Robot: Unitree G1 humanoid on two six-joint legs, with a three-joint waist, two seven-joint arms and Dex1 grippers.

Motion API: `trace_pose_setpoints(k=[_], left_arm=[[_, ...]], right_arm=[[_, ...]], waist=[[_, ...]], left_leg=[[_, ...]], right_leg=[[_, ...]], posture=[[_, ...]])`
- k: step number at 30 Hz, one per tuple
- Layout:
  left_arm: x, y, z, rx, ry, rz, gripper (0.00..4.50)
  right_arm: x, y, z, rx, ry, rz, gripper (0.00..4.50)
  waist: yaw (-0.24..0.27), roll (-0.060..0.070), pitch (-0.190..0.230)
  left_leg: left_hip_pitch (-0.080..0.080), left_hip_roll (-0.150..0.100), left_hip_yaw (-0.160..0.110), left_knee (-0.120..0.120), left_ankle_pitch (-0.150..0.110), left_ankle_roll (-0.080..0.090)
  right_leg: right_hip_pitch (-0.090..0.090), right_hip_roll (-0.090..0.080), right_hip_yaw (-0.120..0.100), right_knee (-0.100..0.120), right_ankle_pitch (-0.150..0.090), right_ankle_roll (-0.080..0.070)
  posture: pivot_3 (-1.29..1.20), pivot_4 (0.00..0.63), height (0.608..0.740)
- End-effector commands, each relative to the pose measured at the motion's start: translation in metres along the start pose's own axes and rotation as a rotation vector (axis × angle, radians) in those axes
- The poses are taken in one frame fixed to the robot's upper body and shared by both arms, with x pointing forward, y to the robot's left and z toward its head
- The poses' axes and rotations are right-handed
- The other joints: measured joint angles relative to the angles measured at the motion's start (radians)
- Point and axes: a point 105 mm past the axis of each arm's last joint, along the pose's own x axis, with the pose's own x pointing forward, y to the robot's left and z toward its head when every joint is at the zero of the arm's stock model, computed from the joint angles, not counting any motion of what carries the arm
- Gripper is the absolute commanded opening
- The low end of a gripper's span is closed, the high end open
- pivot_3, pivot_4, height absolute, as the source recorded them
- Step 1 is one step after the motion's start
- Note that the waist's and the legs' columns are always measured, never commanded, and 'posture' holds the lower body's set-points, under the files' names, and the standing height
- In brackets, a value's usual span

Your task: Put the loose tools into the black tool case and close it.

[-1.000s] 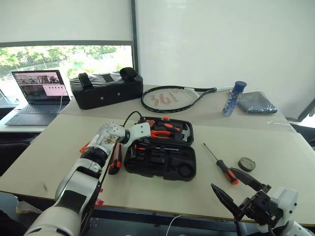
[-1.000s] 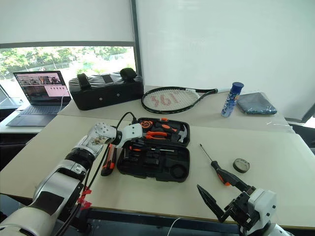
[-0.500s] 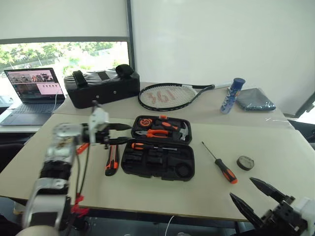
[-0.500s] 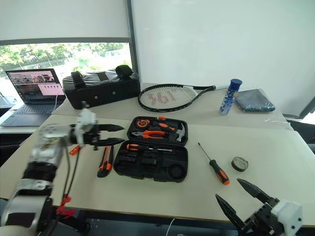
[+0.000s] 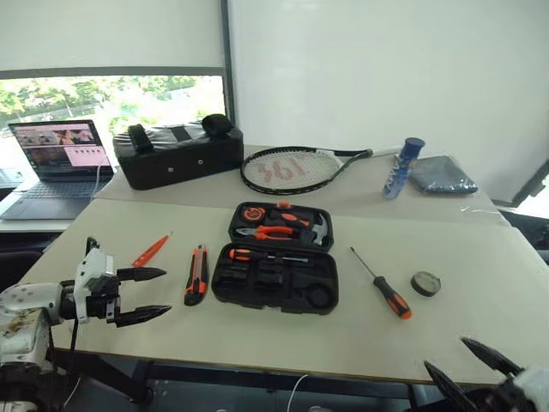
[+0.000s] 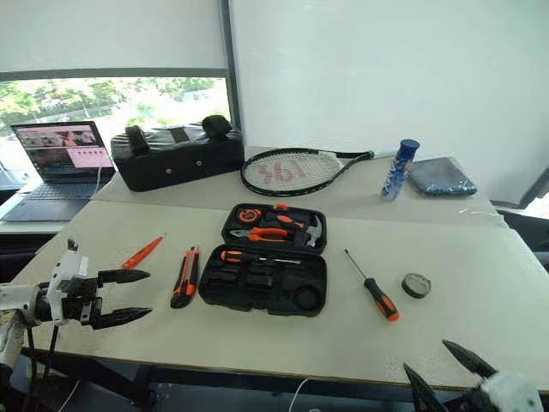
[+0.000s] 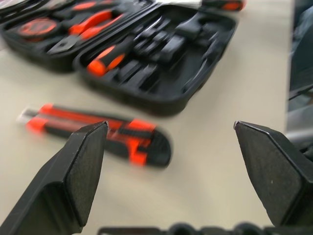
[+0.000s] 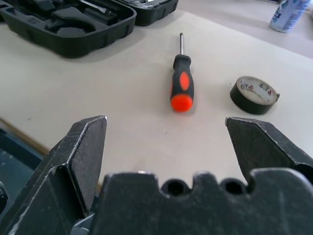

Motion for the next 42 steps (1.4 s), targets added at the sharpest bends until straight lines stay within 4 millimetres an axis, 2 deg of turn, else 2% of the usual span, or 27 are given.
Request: trace_pose_setpoints(k=[1, 7, 11, 15, 18, 21, 24, 26, 27, 31, 33, 35, 37, 42], left_arm=[[0.013, -0.007, 0.015, 0.026, -0.050, -0.035, 4.44], [0.030, -0.019, 0.021, 0.033, -0.081, -0.082, 4.44], [0.035, -0.025, 0.020, 0.032, -0.083, -0.089, 4.44], [0.035, -0.028, 0.017, 0.021, -0.084, -0.080, 4.44], [0.034, -0.029, 0.015, 0.013, -0.083, -0.070, 4.50], [0.033, -0.031, 0.012, 0.002, -0.079, -0.066, 4.50], [0.033, -0.030, 0.010, -0.003, -0.079, -0.058, 4.50], [0.032, -0.029, 0.010, -0.007, -0.086, -0.041, 4.50], [0.032, -0.028, 0.009, -0.008, -0.086, -0.036, 4.50], [0.022, -0.023, 0.006, -0.037, -0.098, 0.039, 4.50], [0.018, -0.022, 0.003, -0.047, -0.101, 0.070, 4.50], [0.017, -0.024, 0.001, -0.057, -0.100, 0.081, 4.50], [0.016, -0.025, -0.001, -0.068, -0.105, 0.099, 4.50], [0.014, -0.025, -0.003, -0.087, -0.123, 0.144, 4.50]], right_arm=[[0.024, -0.011, 0.006, 0.034, 0.089, 0.063, 4.50], [0.054, -0.023, -0.008, 0.079, 0.271, 0.129, 4.50], [0.074, -0.029, -0.015, 0.082, 0.311, 0.133, 4.50], [0.087, -0.027, -0.024, 0.092, 0.362, 0.159, 4.50], [0.101, -0.029, -0.022, 0.092, 0.346, 0.142, 3.82], [0.115, -0.032, -0.010, 0.089, 0.322, 0.143, 2.95], [0.119, -0.032, -0.004, 0.083, 0.322, 0.160, 1.91], [0.119, -0.032, 0.006, 0.072, 0.297, 0.189, 1.20], [0.118, -0.032, 0.010, 0.066, 0.286, 0.201, 1.03], [0.116, -0.032, 0.066, -0.070, 0.078, 0.322, 1.03], [0.119, -0.025, 0.091, -0.162, 0.001, 0.411, 1.03], [0.127, -0.014, 0.108, -0.193, -0.044, 0.487, 1.03], [0.144, 0.008, 0.122, -0.218, -0.061, 0.593, 1.03], [0.177, 0.053, 0.132, -0.282, -0.018, 0.778, 1.03]], waist=[[0.002, 0.000, 0.000], [0.007, 0.000, 0.000], [0.005, 0.000, 0.000], [0.003, 0.000, 0.000], [-0.001, -0.001, 0.001], [-0.006, -0.002, 0.001], [-0.003, -0.002, 0.001], [0.000, -0.001, 0.001], [0.003, -0.001, 0.002], [0.003, -0.001, 0.003], [-0.007, 0.000, 0.005], [-0.023, 0.001, 0.006], [-0.027, 0.001, 0.006], [-0.024, 0.001, 0.006]], left_leg=[[0.000, 0.000, 0.000, 0.000, 0.000, 0.000], [-0.002, 0.000, -0.002, -0.001, 0.000, 0.000], [-0.005, -0.001, -0.002, 0.000, 0.000, 0.001], [-0.004, -0.001, -0.002, 0.000, 0.000, 0.001], [-0.003, 0.000, -0.002, 0.000, 0.000, 0.001], [-0.002, 0.000, -0.001, 0.000, 0.000, 0.001], [-0.002, 0.000, -0.001, 0.000, 0.000, 0.001], [-0.003, 0.000, -0.001, 0.000, 0.000, 0.001], [-0.004, 0.000, -0.001, 0.000, 0.000, 0.001], [-0.006, 0.000, -0.001, 0.000, -0.001, 0.001], [-0.005, 0.000, -0.001, 0.000, -0.001, 0.001], [-0.005, 0.000, 0.000, 0.000, -0.001, 0.001], [-0.004, 0.001, -0.001, 0.000, -0.001, 0.001], [-0.003, 0.003, -0.002, -0.001, -0.001, 0.001]], right_leg=[[0.000, 0.002, 0.000, 0.001, 0.002, 0.004], [-0.001, 0.003, -0.001, 0.000, 0.004, 0.000], [-0.002, 0.003, 0.000, -0.002, 0.004, 0.001], [-0.002, 0.003, 0.000, -0.002, 0.004, 0.002], [-0.001, 0.004, 0.000, -0.002, 0.004, 0.002], [-0.001, 0.004, 0.001, -0.002, 0.004, 0.004], [-0.002, 0.004, 0.001, -0.001, 0.004, 0.005], [-0.002, 0.004, 0.001, -0.002, 0.004, 0.004], [-0.002, 0.004, 0.001, -0.002, 0.004, 0.003], [-0.004, 0.004, 0.000, -0.003, 0.006, 0.001], [-0.004, 0.004, 0.001, -0.003, 0.006, 0.002], [-0.004, 0.004, 0.001, -0.001, 0.004, 0.004], [-0.004, 0.005, 0.001, -0.001, 0.004, 0.005], [-0.004, 0.007, 0.000, -0.001, 0.006, -0.001]], posture=[[0.00, 0.150, 0.740], [0.00, 0.150, 0.740], [0.00, 0.150, 0.740], [0.00, 0.150, 0.740], [0.00, 0.150, 0.740], [0.00, 0.150, 0.740], [0.00, 0.150, 0.740], [0.00, 0.150, 0.740], [0.00, 0.150, 0.740], [0.00, 0.150, 0.740], [0.00, 0.150, 0.740], [0.00, 0.150, 0.740], [0.00, 0.150, 0.740], [0.00, 0.150, 0.740]])
